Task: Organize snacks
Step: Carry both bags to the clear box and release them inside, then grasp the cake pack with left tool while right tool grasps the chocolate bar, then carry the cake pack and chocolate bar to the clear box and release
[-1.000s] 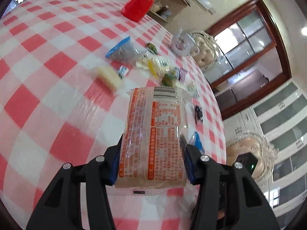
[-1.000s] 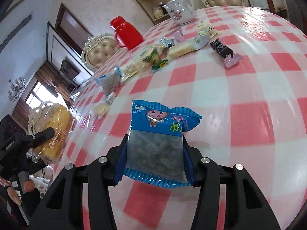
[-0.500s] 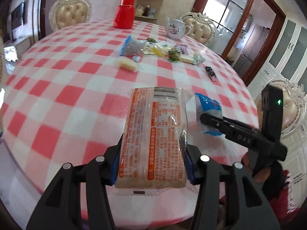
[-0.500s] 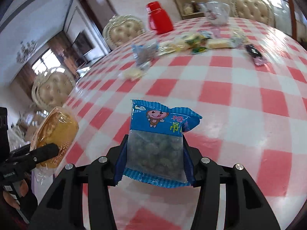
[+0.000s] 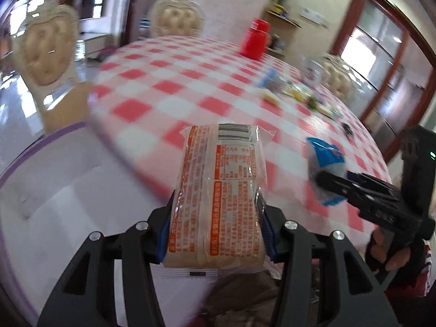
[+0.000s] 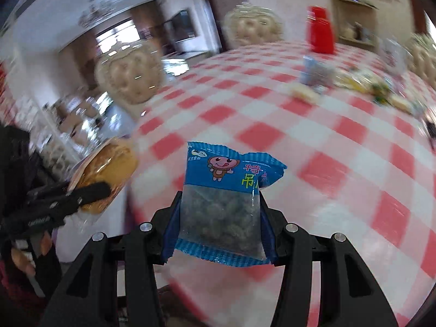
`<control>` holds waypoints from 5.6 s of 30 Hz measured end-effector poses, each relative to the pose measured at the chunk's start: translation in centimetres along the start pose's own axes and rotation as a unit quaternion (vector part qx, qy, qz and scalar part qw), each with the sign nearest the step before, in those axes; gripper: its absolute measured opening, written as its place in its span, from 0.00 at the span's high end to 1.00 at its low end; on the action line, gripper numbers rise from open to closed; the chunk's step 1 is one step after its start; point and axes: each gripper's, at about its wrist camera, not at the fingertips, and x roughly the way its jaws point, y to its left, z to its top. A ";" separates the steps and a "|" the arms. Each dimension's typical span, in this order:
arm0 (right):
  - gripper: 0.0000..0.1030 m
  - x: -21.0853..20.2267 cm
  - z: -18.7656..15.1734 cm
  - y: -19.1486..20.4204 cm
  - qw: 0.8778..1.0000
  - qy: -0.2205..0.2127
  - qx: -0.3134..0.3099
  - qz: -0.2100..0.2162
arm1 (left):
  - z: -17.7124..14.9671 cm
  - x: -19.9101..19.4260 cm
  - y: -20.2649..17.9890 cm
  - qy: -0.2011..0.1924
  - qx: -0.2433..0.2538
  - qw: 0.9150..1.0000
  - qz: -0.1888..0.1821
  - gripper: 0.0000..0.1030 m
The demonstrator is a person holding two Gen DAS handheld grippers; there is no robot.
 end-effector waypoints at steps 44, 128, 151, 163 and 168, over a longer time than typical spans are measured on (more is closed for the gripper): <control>0.16 -5.0 -1.5 -10.1 0.985 -0.088 0.090 -0.116 | 8.0 5.0 -10.8 -0.004 0.061 0.996 0.068 0.02; 0.82 -1.0 6.9 -28.9 0.964 -0.042 0.229 -0.130 | 13.8 23.2 -21.5 -0.008 0.006 1.000 -0.010 0.66; 0.82 -9.0 0.1 -9.0 0.990 -0.075 0.066 -0.101 | 4.1 3.0 -17.2 -0.067 0.117 0.991 0.003 0.66; 0.82 -8.8 1.9 0.9 0.996 -0.081 -0.035 -0.024 | 1.9 -2.9 -8.6 -0.080 0.090 0.992 0.039 0.66; 0.82 -6.7 2.2 5.3 0.996 -0.054 -0.071 0.015 | 1.3 -4.8 -2.7 -0.084 0.059 0.991 0.086 0.66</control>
